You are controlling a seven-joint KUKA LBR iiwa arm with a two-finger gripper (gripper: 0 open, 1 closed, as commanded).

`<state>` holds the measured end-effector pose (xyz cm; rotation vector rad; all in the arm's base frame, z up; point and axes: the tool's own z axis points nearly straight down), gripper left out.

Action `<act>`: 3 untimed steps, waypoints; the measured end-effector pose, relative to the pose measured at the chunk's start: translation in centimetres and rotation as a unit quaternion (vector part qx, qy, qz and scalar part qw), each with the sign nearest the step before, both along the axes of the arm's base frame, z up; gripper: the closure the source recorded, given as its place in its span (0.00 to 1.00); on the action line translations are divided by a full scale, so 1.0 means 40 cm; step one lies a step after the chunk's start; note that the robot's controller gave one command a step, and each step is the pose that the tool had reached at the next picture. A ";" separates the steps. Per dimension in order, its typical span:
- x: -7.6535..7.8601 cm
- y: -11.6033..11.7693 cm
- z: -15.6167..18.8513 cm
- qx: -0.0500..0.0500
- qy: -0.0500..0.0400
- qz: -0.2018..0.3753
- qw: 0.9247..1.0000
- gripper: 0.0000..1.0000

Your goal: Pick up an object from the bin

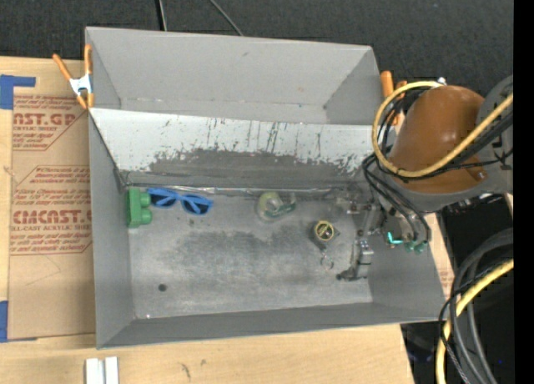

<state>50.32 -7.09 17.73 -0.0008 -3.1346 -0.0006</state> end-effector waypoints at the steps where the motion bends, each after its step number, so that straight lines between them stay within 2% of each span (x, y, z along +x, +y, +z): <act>1: 0.104 -0.033 -0.253 0.001 -0.005 0.187 0.982 0.00; 2: 0.104 -0.032 -0.251 0.001 -0.005 0.187 0.982 1.00; 3: 0.103 -0.033 -0.252 0.001 -0.004 0.187 0.982 0.00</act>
Offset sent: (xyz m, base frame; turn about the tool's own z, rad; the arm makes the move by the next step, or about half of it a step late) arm 0.0408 -0.0146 -0.1005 -0.3762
